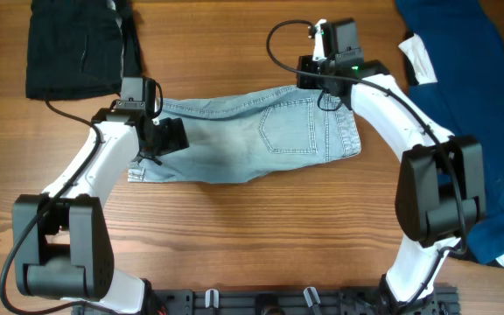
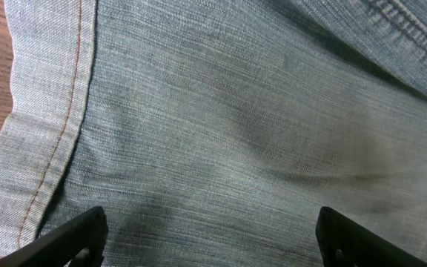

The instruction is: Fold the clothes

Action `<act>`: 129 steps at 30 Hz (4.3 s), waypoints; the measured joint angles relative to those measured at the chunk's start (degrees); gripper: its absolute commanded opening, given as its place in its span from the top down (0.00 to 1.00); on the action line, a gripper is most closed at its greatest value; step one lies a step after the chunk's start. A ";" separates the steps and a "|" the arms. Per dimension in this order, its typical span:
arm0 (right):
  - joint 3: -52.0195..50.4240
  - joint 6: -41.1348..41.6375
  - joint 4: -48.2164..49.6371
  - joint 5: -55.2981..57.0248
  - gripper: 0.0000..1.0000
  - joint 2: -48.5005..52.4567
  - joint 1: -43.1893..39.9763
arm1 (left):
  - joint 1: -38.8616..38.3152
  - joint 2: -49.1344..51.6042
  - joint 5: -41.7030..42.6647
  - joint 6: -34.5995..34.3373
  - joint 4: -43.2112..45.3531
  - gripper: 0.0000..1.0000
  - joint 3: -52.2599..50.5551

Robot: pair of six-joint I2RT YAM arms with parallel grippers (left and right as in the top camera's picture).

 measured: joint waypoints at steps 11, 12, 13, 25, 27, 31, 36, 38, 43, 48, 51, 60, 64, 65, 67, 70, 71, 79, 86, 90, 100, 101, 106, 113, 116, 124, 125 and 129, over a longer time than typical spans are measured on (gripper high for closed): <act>4.48 -7.28 -31.32 -4.22 0.07 -11.47 -15.23 | 7.48 -1.42 0.66 4.90 -5.92 0.01 1.11; 1.62 -8.37 -31.10 -5.55 0.11 -10.60 -15.06 | 7.76 -0.15 1.01 5.97 -5.03 0.02 1.11; -1.68 -9.18 -30.77 -6.71 0.18 -8.83 -14.86 | 7.91 1.97 1.49 7.74 -4.13 0.03 1.11; -21.68 -7.06 -14.01 -11.91 0.17 -8.28 -14.86 | 9.81 5.77 9.66 15.43 7.82 0.91 1.11; -21.84 -6.62 -13.16 -12.85 0.14 -8.31 -14.86 | 9.81 7.89 10.43 15.98 7.96 0.94 1.11; -21.94 -6.47 -10.99 -14.25 0.19 -8.33 -14.86 | 10.34 10.73 11.80 16.37 8.72 0.96 1.92; -23.85 -3.39 -4.70 -15.15 0.23 -8.28 -14.91 | 10.47 11.47 11.74 16.35 8.61 0.96 2.80; -24.09 -2.80 -2.32 -15.74 0.26 -7.74 -14.91 | 10.47 11.52 11.72 16.35 8.63 0.96 2.86; -22.97 -0.90 3.19 -17.05 0.92 -4.15 -14.51 | 10.47 11.56 11.65 16.35 8.48 0.96 2.95; -19.80 -0.72 -5.97 -19.61 0.96 -3.89 -17.81 | 10.47 11.69 13.18 14.64 8.41 0.96 3.06; -8.15 -6.14 -22.16 -20.94 0.96 -4.33 -23.91 | 8.52 12.39 17.42 11.78 8.74 0.96 3.06; 12.00 -15.93 -41.13 -19.74 0.96 -6.86 -20.96 | -3.85 13.53 22.43 5.09 13.38 0.96 2.82; 12.26 -12.02 -37.66 -19.39 0.96 -7.23 -5.27 | -4.55 13.75 22.47 3.28 14.03 0.96 2.82; 12.26 -10.58 -36.96 -19.39 0.96 -7.23 -1.86 | -4.55 13.77 22.45 3.15 14.05 0.96 2.82; 12.24 -7.30 -35.01 -18.64 0.96 -7.23 3.43 | -4.55 13.77 22.45 2.95 14.08 0.96 2.82; 12.24 -2.01 -30.95 -17.68 0.96 -7.23 10.51 | -4.55 13.77 22.45 2.95 14.08 0.96 2.82; 12.20 0.04 -28.44 -17.31 0.96 -7.23 12.39 | -4.55 13.77 22.45 2.93 14.08 0.96 2.82; 12.20 6.49 -25.57 -15.41 0.96 -7.23 19.04 | -4.55 13.77 22.45 2.93 14.08 0.96 2.82; 12.20 7.98 -24.02 -12.70 0.96 -7.23 19.06 | -4.57 13.75 22.45 2.89 9.75 0.96 3.65; 12.20 8.85 -23.26 -12.48 0.96 -7.23 19.06 | -4.57 12.63 21.79 2.51 0.70 0.96 4.72; 12.20 9.51 -21.40 -11.02 0.96 -7.23 19.06 | -1.99 5.75 20.20 1.64 -27.39 0.93 23.82; 12.20 9.53 -21.33 -10.99 0.96 -7.23 19.06 | -1.49 5.11 19.15 1.62 -29.79 0.91 25.92; 12.20 9.99 -19.91 -11.63 0.46 -5.46 19.52 | 9.11 -4.22 12.50 1.18 -25.75 0.92 32.33; 12.20 2.01 -14.99 -22.12 0.00 -3.26 25.09 | 14.45 -4.90 7.98 0.59 -24.87 0.58 32.46; 12.26 -0.90 -18.88 -24.61 0.00 -3.28 18.78 | 14.21 -4.87 8.52 1.09 -25.81 0.23 32.22; 12.59 -6.43 -33.97 -17.20 0.00 -4.17 -12.52 | 5.38 1.07 22.84 13.75 -19.58 0.00 15.93; 12.59 -7.21 -34.67 -16.79 0.00 -4.28 -13.99 | 4.17 2.82 24.46 15.47 -17.99 0.00 15.89; 12.59 -8.20 -35.56 -13.40 0.00 -4.37 -14.97 | 2.34 11.06 22.86 17.53 -14.36 0.00 15.89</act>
